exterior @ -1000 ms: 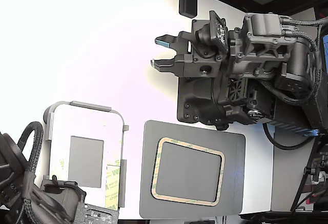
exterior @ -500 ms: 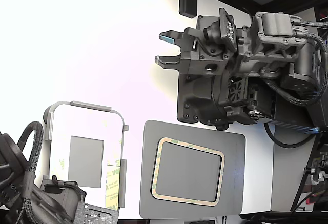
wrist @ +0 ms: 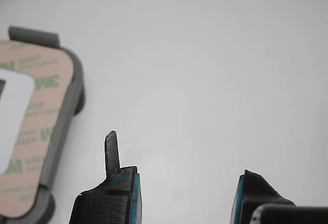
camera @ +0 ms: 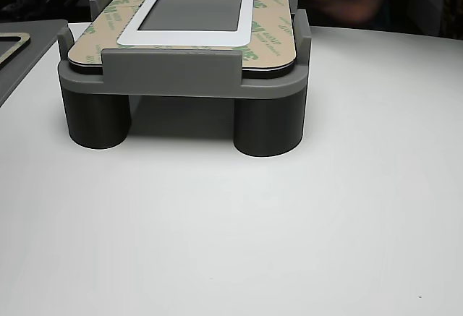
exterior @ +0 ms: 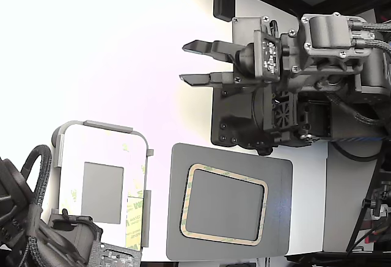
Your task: Peel off protective film from adhesive tape.
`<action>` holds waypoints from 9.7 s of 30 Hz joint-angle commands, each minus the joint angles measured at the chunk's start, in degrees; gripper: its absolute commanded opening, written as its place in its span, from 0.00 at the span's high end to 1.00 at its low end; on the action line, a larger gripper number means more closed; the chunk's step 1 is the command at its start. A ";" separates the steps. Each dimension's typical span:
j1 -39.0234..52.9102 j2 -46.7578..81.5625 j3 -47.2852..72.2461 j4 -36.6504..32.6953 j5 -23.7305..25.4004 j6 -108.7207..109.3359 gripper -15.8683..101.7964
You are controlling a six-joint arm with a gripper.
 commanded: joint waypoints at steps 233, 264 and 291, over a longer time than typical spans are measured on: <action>33.66 -45.44 -4.75 -39.81 -5.62 -93.16 0.95; 35.24 -47.02 -6.24 -40.25 -5.36 -91.58 0.95; 36.91 -48.96 -8.26 -39.90 -3.96 -90.88 0.95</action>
